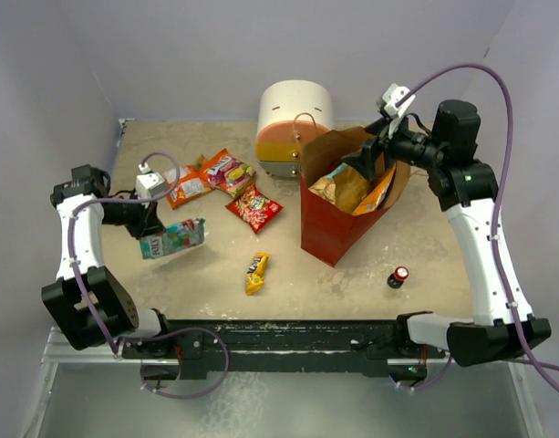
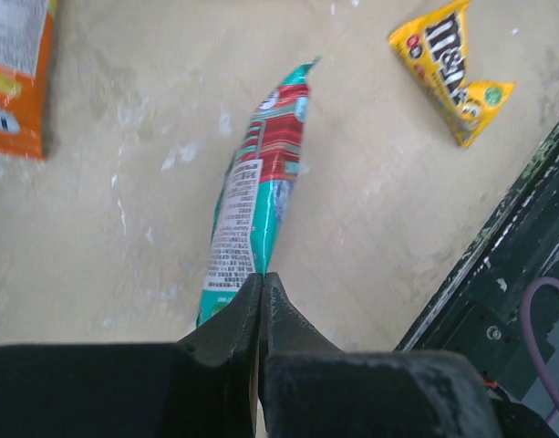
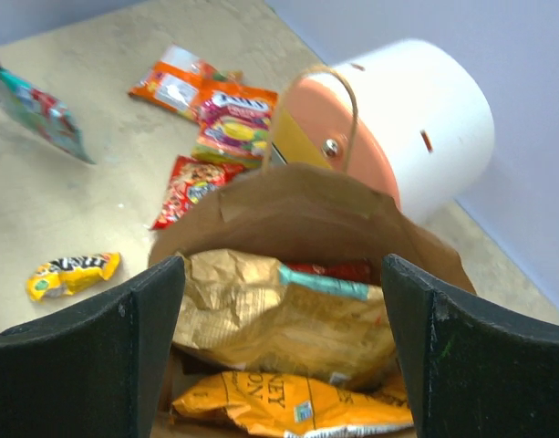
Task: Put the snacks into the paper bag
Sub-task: Adjust the snack at the center of the board.
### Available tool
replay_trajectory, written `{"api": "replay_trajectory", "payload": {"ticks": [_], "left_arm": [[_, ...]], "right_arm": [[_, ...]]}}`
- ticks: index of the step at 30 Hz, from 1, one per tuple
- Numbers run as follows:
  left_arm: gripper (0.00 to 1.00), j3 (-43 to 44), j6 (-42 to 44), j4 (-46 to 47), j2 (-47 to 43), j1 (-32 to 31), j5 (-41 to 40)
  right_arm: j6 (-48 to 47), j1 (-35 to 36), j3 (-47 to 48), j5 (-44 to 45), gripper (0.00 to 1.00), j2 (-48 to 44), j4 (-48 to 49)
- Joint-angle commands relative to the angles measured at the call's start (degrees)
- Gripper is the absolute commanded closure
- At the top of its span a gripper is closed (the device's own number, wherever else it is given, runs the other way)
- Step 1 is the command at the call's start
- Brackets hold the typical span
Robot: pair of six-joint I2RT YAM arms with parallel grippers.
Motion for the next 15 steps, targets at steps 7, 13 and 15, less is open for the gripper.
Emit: {"api": "replay_trajectory", "payload": {"ticks": [7,13,15], "left_arm": [[1.0,5.05,-6.39,1.57,-0.98,-7.09,11.62],[1.0,-0.26,-8.08,8.03,-1.4,-9.21,10.07],[1.0,-2.25,-7.17,9.04,-0.99,-9.53,9.09]], "right_arm": [[-2.16,13.65,12.3,-7.25,0.11,11.63,-0.99],[-2.11,19.9,14.47,-6.53,0.13,18.64,-1.63],[-2.46,21.32,14.41,-5.63,0.14,19.71,-1.81]]}}
